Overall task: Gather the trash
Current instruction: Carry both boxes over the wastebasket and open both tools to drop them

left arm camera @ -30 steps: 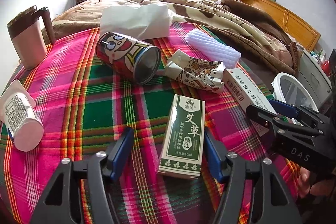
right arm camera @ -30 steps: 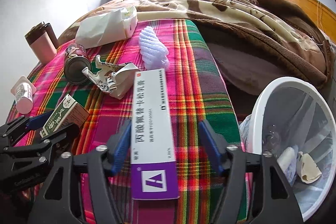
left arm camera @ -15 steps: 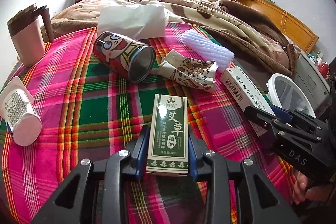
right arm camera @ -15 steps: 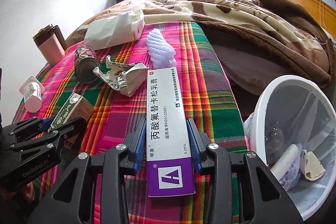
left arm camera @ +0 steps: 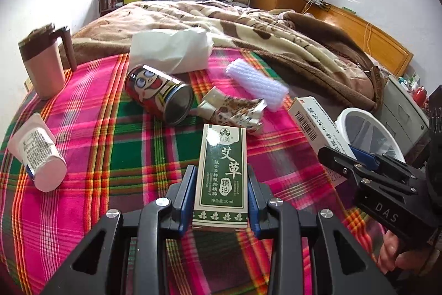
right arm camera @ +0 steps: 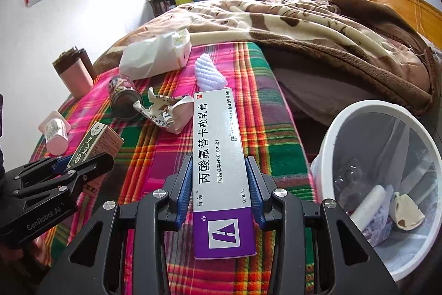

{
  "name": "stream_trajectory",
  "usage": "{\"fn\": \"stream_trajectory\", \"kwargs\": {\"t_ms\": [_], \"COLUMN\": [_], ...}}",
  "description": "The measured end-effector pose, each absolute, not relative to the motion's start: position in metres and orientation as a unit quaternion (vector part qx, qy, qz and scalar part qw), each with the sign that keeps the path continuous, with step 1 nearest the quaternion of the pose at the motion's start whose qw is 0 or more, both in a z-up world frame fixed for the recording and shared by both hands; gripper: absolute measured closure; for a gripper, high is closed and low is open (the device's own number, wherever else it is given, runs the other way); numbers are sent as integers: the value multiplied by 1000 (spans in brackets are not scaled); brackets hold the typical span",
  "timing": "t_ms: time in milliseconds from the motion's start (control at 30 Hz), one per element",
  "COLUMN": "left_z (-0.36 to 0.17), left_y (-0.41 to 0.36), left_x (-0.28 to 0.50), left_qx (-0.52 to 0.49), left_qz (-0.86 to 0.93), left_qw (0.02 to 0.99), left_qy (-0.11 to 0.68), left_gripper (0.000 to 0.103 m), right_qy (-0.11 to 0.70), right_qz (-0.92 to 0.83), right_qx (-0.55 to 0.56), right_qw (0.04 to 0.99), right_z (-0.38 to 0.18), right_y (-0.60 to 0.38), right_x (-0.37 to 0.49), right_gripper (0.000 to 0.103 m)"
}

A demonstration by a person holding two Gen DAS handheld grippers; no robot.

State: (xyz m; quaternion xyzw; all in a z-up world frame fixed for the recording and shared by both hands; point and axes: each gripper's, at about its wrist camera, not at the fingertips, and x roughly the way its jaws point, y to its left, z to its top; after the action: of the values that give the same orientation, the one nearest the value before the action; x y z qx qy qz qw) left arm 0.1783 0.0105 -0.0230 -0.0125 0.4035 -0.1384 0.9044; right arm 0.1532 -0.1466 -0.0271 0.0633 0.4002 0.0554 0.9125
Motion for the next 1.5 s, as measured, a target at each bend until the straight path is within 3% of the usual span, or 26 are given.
{"fn": "stream_trajectory", "kwargs": {"t_ms": [800, 1500], "left_z": [26, 32], "left_y": [-57, -150], "left_x": [144, 135], "left_qx": [12, 39], "left_qz": [-186, -248], "left_qw": [922, 909], "left_qy": [340, 332], "left_gripper": [69, 68], "right_qy": [333, 327], "right_qz": [-1, -79], "right_qx": [102, 124], "right_qw": [937, 933], "right_z": [11, 11], "right_y": [-211, -284], "right_x": [110, 85], "right_gripper": [65, 65]}}
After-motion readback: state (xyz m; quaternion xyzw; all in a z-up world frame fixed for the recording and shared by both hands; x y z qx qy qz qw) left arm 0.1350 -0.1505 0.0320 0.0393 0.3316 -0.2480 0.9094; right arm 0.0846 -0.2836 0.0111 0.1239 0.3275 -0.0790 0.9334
